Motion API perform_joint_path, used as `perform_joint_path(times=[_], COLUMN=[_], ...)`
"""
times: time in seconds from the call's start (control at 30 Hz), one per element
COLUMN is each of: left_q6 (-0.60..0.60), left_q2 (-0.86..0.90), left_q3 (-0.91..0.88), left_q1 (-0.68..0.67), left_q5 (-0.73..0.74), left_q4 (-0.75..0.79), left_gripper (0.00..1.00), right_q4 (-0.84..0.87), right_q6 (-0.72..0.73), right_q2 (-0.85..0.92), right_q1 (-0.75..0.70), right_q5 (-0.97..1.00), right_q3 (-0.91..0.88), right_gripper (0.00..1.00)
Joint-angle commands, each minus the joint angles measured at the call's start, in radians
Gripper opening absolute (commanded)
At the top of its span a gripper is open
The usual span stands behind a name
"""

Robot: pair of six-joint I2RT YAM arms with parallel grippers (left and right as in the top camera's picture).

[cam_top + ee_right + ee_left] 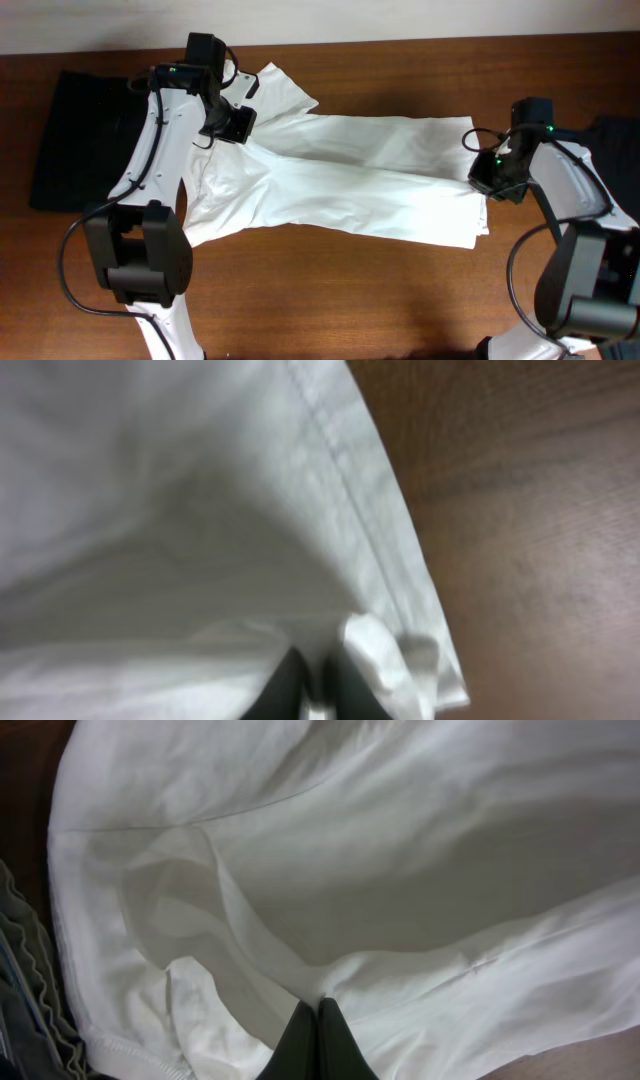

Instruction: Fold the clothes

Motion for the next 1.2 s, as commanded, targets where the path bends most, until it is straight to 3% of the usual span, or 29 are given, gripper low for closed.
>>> perform_joint_path(times=[0.0,0.1,0.27,0.47,0.6,0.77,0.8,0.83,0.93,0.97,1.07,1.17], left_q6=[0.016,0.016,0.016,0.005,0.005,-0.026,-0.029,-0.033,-0.032,-0.032,-0.032,-0.055], left_q2=[-0.011,-0.011,-0.011,-0.009,-0.009,-0.01,-0.01,-0.01,-0.01,-0.01,-0.01,-0.01], left_q3=[0.015,0.015,0.015,-0.024,-0.201,-0.224,-0.224,-0.224,-0.224,-0.224,-0.232,-0.28], left_q1=[-0.006,-0.006,-0.006,-0.006,0.017,0.07,0.085,0.103,0.119,0.119,0.119,0.119], left_q5=[0.011,0.0,-0.052,-0.057,-0.075,-0.093,-0.09,-0.085,-0.082,-0.082,-0.032,0.02], left_q4=[0.003,0.002,-0.003,-0.119,0.083,0.094,0.092,0.084,0.056,0.037,-0.022,-0.069], left_gripper=[0.07,0.26,0.49,0.51,0.5,0.5,0.5,0.5,0.5,0.5,0.51,0.5], right_q4=[0.057,0.03,-0.205,-0.312,-0.237,-0.207,-0.173,-0.132,-0.063,-0.06,-0.141,-0.178], right_q6=[-0.002,-0.002,-0.107,-0.103,-0.105,-0.134,-0.133,-0.129,-0.103,-0.098,-0.05,-0.075], right_q2=[0.024,0.012,-0.018,-0.016,-0.016,-0.016,-0.016,-0.016,-0.016,-0.016,-0.017,-0.017], right_q1=[-0.005,-0.034,-0.094,-0.093,-0.093,-0.091,-0.091,-0.091,-0.093,-0.098,-0.148,-0.158], right_q5=[0.023,0.02,-0.108,0.009,-0.041,-0.07,-0.075,-0.092,-0.083,-0.068,0.016,-0.032], right_q3=[-0.005,0.01,0.057,0.015,-0.06,-0.133,-0.163,-0.196,-0.237,-0.233,-0.173,-0.151], right_gripper=[0.49,0.59,0.59,0.67,0.6,0.6,0.57,0.43,0.18,0.04,0.04,0.04])
